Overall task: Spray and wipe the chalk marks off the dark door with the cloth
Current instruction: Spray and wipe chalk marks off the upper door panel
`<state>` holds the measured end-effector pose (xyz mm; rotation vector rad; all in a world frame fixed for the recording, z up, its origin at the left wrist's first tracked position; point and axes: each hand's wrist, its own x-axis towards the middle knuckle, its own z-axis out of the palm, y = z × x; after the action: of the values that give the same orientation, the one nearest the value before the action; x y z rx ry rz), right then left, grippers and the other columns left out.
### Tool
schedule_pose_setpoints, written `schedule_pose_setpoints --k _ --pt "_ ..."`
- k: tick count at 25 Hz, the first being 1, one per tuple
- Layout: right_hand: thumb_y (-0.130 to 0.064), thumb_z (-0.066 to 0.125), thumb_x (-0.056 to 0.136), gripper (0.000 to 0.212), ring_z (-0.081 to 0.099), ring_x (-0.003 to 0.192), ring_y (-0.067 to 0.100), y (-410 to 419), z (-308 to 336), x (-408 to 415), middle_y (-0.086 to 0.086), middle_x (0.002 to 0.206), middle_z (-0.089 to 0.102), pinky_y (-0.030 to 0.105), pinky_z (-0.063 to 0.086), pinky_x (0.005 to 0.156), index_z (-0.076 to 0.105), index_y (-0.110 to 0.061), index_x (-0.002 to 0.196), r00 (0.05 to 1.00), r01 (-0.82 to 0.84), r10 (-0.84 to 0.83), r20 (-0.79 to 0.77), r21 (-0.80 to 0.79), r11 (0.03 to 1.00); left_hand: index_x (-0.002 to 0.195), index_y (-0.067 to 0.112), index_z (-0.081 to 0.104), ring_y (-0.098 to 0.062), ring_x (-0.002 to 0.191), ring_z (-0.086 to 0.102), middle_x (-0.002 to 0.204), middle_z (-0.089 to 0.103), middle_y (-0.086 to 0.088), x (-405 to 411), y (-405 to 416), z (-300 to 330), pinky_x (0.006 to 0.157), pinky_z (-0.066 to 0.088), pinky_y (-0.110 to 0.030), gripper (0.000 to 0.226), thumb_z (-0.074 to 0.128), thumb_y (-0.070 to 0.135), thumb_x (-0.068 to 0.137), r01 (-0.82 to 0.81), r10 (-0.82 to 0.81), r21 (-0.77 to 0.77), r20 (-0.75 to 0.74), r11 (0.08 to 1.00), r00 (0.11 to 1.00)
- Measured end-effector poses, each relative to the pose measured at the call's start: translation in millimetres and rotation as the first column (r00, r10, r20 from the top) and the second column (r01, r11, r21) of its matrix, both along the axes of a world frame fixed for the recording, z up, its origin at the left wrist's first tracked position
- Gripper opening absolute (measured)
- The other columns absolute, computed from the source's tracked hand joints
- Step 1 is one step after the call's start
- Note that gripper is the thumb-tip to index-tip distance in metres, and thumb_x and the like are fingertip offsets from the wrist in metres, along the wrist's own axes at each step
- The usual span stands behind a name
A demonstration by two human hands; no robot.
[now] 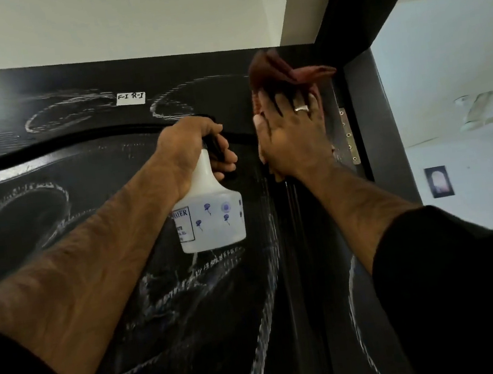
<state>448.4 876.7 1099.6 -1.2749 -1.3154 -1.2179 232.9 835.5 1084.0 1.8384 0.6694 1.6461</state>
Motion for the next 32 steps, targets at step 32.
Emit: schedule_pose_setpoints --k 32 --pt "-0.061 0.01 0.11 0.062 0.011 0.165 0.023 3 41 -78 0.0 0.175 0.026 0.048 -0.013 0.132 0.019 -0.041 0.168 0.841 0.06 0.025 0.541 -0.14 0.988 0.089 0.01 0.072 -0.03 0.076 0.076 0.095 0.079 -0.018 -159 3 49 0.06 0.059 -0.033 0.018 0.061 0.024 0.09 -0.233 0.227 0.073 0.089 0.97 0.97"
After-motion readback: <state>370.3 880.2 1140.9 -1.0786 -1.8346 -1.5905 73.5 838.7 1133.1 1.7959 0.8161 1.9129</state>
